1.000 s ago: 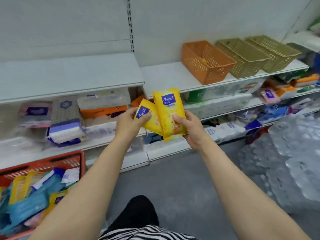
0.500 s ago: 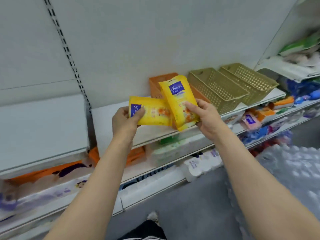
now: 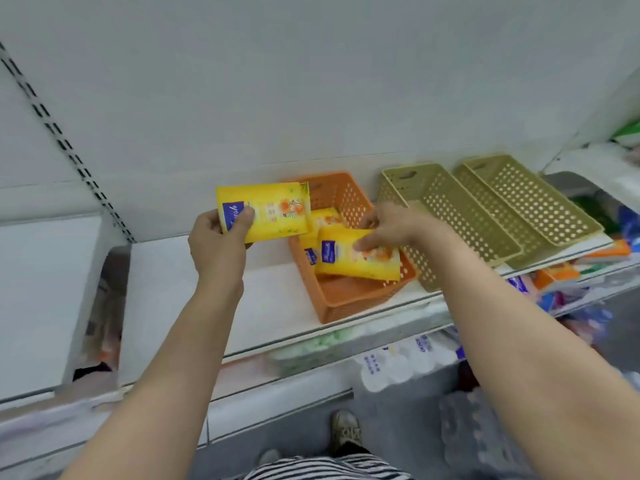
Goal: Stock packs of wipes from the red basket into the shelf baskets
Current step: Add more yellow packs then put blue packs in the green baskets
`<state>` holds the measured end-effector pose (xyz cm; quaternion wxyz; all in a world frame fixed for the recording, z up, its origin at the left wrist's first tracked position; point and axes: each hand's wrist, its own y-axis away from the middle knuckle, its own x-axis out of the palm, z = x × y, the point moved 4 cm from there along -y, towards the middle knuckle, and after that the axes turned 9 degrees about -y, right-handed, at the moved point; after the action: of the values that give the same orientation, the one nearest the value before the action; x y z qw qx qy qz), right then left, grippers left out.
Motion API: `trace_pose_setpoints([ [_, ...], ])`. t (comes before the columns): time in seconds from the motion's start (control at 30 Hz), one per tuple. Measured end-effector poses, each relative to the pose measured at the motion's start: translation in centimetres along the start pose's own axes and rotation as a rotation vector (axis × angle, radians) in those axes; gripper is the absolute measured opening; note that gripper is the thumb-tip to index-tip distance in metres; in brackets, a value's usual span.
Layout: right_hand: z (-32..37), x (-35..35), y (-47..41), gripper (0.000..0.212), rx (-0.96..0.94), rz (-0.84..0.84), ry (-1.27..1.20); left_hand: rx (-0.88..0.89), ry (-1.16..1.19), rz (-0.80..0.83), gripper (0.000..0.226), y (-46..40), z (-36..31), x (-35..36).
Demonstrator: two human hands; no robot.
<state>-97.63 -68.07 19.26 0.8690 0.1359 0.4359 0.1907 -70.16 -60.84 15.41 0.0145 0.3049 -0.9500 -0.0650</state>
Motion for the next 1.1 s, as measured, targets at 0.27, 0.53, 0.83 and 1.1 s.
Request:
trace_pose_setpoints([
  [0.27,-0.8,4.7,-3.8,0.044,-0.066,0.405,0.368,-0.021,0.002,-0.140,0.038,1.6,0.1,2.7],
  [0.53,-2.6,6.4,-5.0,0.037,-0.389,0.182,0.399,-0.077,0.016,-0.220,0.032,3.4,1.4,6.3],
  [0.83,2.1,-1.6,-5.6,0.054,-0.254,0.021,-0.677,-0.087,-0.022,-0.070,0.032,3.4,0.8,8.2],
  [1.1,-0.9,-2.1,-9.9,0.047,-0.090,-0.162,-0.866,0.089,-0.447,-0.135,0.055,2.7,1.0,9.7],
])
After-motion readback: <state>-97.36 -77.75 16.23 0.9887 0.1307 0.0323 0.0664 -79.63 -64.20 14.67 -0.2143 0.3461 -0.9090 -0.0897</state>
